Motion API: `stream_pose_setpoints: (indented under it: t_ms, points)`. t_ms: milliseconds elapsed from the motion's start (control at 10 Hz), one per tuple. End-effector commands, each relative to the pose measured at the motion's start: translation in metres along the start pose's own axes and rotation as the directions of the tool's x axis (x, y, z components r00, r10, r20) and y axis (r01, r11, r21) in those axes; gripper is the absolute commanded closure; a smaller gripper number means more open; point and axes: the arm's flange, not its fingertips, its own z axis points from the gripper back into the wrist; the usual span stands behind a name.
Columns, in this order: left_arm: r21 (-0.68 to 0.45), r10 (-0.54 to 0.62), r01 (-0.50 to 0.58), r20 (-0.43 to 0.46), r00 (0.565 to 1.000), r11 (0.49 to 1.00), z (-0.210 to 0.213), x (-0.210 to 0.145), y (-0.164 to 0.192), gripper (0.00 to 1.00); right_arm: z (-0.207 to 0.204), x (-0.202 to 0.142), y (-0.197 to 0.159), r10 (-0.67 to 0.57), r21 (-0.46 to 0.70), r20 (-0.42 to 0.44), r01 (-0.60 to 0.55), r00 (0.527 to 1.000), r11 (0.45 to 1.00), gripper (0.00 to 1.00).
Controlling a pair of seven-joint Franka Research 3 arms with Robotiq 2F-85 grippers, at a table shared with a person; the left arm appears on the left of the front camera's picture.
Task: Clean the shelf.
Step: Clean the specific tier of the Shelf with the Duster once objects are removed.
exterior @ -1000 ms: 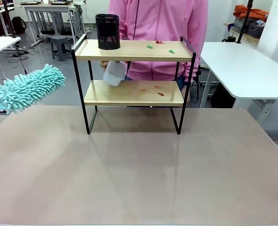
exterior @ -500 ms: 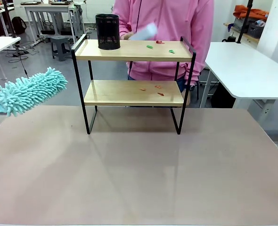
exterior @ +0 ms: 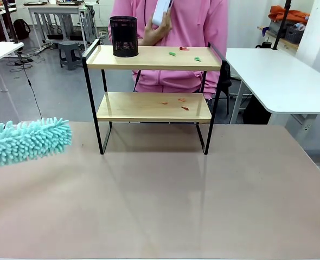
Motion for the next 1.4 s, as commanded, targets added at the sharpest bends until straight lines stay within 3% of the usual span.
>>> stream_pose_setpoints:
  t_ms: [0,200,400,600,900,1000,1300]
  points:
    - [-0.026,-0.21,0.213,0.087,0.974,0.977,-0.005,-0.003,-0.034,0.88,0.0,0.003,0.002,0.023,0.016,0.014,-0.024,1.0,1.0,0.0]
    - [-0.092,-0.342,0.35,0.087,0.936,0.932,-0.012,0.019,-0.061,0.88,0.0,0.003,0.002,0.023,0.016,0.014,-0.024,1.0,1.0,0.0]
    - [-0.116,-0.325,0.329,0.053,0.944,0.937,-0.035,0.06,-0.08,0.88,0.0,0.003,0.002,0.023,0.016,0.014,-0.024,1.0,1.0,0.0]
    - [-0.276,-0.157,0.185,0.12,0.98,0.943,-0.068,0.119,-0.094,0.88,0.0,0.003,0.002,0.023,0.016,0.014,-0.024,1.0,1.0,0.0]
    - [-0.265,0.052,0.008,0.216,0.975,0.964,-0.105,0.164,-0.107,0.88,0.0,0.003,0.002,0.023,0.016,0.014,-0.024,1.0,1.0,0.0]
    - [-0.275,-0.1,0.133,0.13,0.986,0.952,-0.089,0.141,-0.098,0.88,0.0,0.003,0.002,0.023,0.016,0.014,-0.024,1.0,1.0,0.0]
    - [-0.275,-0.1,0.133,0.13,0.986,0.952,-0.089,0.141,-0.098,0.88,0.0,0.003,0.002,0.023,0.016,0.014,-0.024,1.0,1.0,0.0]
